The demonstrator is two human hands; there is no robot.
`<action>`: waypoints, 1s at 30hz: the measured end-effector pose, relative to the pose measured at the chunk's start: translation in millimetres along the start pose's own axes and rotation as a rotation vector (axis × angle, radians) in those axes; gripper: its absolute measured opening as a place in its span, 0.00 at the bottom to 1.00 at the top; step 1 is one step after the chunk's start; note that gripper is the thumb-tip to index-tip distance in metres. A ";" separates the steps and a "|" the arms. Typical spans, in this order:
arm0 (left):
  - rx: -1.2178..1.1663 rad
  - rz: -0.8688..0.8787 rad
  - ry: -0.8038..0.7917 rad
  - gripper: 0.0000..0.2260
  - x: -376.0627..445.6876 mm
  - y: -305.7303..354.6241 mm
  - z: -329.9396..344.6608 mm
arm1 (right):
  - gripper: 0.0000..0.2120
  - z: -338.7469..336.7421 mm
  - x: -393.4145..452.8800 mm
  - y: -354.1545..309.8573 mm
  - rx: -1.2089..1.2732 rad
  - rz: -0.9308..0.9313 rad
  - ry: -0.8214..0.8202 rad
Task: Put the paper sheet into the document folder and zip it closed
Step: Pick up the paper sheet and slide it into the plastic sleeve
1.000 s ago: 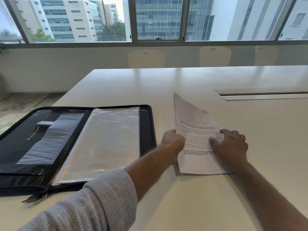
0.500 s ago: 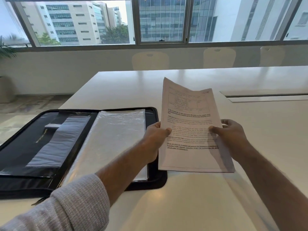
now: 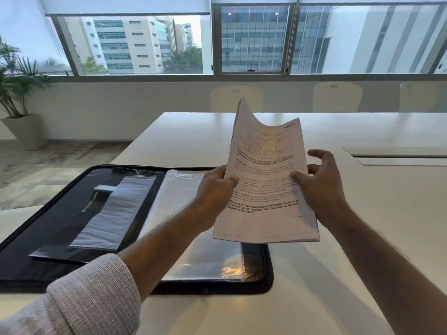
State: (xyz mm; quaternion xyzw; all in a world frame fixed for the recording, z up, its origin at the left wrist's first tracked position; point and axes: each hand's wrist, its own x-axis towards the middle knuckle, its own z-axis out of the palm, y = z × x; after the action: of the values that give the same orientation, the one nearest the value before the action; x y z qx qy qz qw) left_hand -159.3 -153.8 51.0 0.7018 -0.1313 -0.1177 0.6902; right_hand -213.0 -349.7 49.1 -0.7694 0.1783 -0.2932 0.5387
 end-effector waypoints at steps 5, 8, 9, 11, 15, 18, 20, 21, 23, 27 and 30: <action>0.023 0.046 0.077 0.15 5.9 7.8 -23.1 | 0.09 30.1 6.2 -12.6 -0.062 -0.094 -0.045; 0.046 0.087 0.114 0.19 10.5 10.2 -36.7 | 0.05 48.6 9.3 -21.3 -0.072 -0.107 -0.109; 0.079 0.115 0.127 0.19 11.5 10.8 -39.9 | 0.04 55.2 10.3 -25.4 -0.062 -0.101 -0.134; 0.192 0.194 0.142 0.14 13.3 12.0 -43.8 | 0.03 68.7 11.1 -33.8 -0.068 -0.112 -0.181; 0.458 0.344 0.088 0.14 19.5 13.0 -47.0 | 0.14 96.7 5.0 -50.2 -0.109 -0.230 -0.215; 0.531 0.386 0.081 0.20 26.6 11.6 -50.9 | 0.19 113.9 2.9 -61.2 -0.162 -0.317 -0.209; 0.560 0.398 0.101 0.21 33.6 10.1 -55.5 | 0.19 122.5 4.9 -67.4 -0.172 -0.344 -0.197; 0.579 0.390 0.115 0.22 37.6 9.5 -58.5 | 0.20 126.0 5.6 -70.4 -0.163 -0.348 -0.195; 0.617 0.365 0.150 0.22 45.5 7.5 -64.7 | 0.24 132.5 6.0 -75.2 -0.141 -0.346 -0.195; 0.628 0.416 0.157 0.24 52.4 4.1 -73.3 | 0.18 145.5 11.5 -77.1 -0.143 -0.326 -0.164; 0.623 0.404 0.092 0.33 55.1 4.1 -80.2 | 0.12 150.4 22.2 -73.9 -0.148 -0.290 -0.105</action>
State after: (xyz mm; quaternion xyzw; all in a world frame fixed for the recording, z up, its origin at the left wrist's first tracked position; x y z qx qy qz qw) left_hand -79.9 -97.8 57.5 0.8426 -0.2655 0.0983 0.4581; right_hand -102.4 -227.5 86.6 -0.8389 0.0582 -0.3133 0.4411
